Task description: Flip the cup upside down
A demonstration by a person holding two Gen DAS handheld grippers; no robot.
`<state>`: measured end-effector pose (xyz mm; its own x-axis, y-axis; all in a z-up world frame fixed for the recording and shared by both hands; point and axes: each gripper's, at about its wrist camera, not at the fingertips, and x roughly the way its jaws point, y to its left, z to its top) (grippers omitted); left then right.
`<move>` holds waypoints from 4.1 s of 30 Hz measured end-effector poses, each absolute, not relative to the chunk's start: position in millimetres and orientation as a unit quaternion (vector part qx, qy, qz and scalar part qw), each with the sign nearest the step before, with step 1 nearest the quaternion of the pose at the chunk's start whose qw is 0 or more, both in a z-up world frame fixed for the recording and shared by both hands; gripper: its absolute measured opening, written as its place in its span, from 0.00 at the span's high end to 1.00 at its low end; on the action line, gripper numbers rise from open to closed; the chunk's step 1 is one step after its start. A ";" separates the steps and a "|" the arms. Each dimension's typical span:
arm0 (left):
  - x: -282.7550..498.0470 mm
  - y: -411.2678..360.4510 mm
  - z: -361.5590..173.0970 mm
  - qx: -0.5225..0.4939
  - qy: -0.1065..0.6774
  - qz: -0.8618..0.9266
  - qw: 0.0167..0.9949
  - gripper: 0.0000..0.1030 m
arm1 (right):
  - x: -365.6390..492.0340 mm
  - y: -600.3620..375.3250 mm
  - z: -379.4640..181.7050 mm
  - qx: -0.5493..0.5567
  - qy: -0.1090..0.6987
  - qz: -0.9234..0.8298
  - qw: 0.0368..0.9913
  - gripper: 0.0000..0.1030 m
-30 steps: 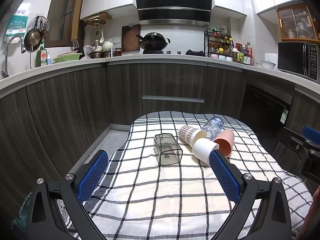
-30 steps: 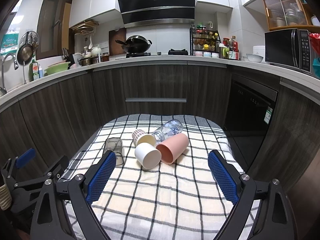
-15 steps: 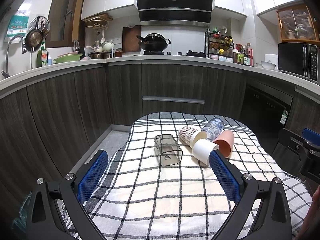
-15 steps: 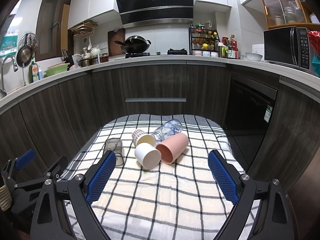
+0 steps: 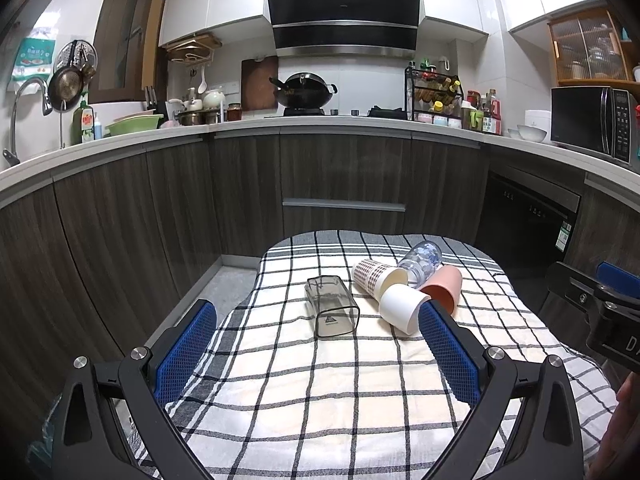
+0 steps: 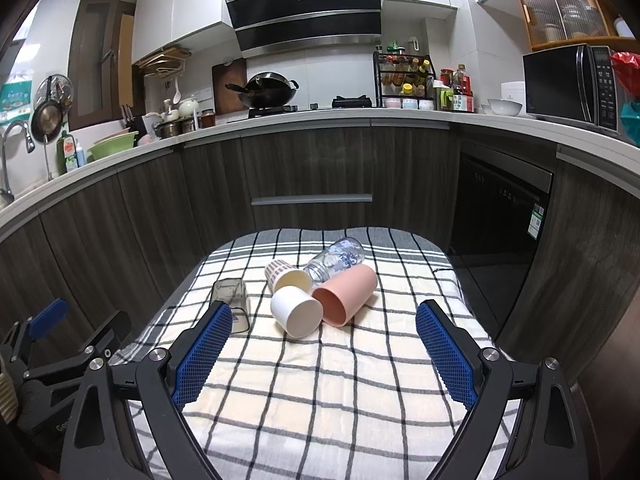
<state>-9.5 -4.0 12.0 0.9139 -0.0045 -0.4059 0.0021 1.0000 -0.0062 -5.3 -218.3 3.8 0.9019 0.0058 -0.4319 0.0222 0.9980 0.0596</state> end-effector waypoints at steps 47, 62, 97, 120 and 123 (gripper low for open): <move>84.7 11.5 9.7 -0.056 0.342 0.019 0.938 0.00 | 79.6 -231.0 8.4 0.061 0.299 0.005 0.952 0.09; 145.6 13.0 1.8 -0.044 0.378 0.034 0.924 0.00 | 143.4 -235.0 1.6 0.065 0.338 0.002 0.939 0.09; 359.5 1.4 -16.8 -0.015 0.443 0.007 0.897 0.00 | 418.2 -277.8 -113.5 0.196 0.596 -0.095 0.773 0.10; 351.1 10.8 -26.5 -0.028 0.456 0.009 0.889 0.00 | 440.1 -248.2 -131.6 0.151 0.616 -0.056 0.771 0.29; 335.4 13.5 -13.8 -0.032 0.446 0.007 0.894 0.00 | 432.6 -242.0 -108.3 0.144 0.599 -0.048 0.786 0.29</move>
